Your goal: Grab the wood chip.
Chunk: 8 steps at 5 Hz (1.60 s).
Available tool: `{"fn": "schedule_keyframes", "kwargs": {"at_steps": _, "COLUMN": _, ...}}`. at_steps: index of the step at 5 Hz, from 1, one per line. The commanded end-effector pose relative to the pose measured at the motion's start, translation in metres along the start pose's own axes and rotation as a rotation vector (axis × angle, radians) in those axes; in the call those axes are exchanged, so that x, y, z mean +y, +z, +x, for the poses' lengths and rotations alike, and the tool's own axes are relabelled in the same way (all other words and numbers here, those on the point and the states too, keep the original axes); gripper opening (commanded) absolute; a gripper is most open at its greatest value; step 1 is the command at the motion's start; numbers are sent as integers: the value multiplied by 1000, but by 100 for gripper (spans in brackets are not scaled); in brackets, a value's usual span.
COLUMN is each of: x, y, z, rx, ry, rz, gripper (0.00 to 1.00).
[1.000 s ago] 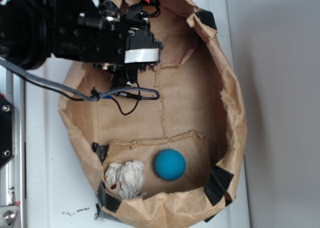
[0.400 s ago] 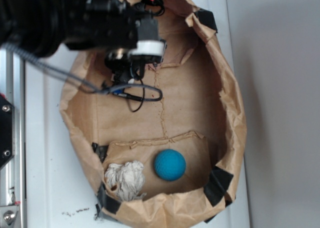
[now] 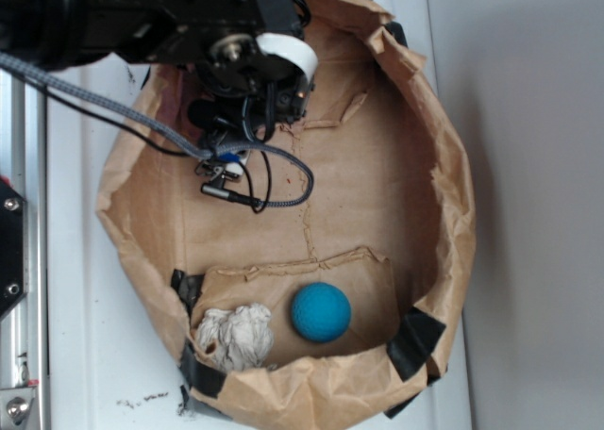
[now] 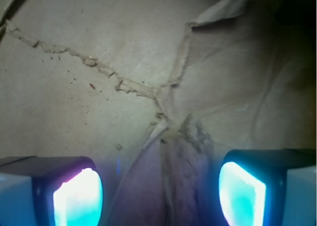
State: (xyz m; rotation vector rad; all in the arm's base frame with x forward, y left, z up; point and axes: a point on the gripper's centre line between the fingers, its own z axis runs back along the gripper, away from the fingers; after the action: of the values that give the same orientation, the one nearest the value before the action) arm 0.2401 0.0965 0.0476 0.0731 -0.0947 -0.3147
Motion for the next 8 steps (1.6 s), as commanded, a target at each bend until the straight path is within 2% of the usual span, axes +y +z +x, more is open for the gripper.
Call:
{"fn": "schedule_keyframes", "kwargs": {"at_steps": 1, "x": 11, "y": 20, "z": 2, "rx": -61, "ry": 12, "rz": -14, "gripper": 100}}
{"fn": "schedule_keyframes", "kwargs": {"at_steps": 2, "x": 11, "y": 13, "z": 2, "rx": -71, "ry": 22, "rz": -35, "gripper": 100}}
{"fn": "schedule_keyframes", "kwargs": {"at_steps": 4, "x": 10, "y": -15, "z": 0, "rx": -52, "ry": 10, "rz": 11, "gripper": 100}}
{"fn": "schedule_keyframes", "kwargs": {"at_steps": 7, "x": 15, "y": -46, "z": 7, "rx": 26, "ry": 7, "rz": 47, "gripper": 99}}
{"fn": "schedule_keyframes", "kwargs": {"at_steps": 8, "x": 15, "y": -45, "z": 7, "rx": 14, "ry": 11, "rz": 41, "gripper": 0}}
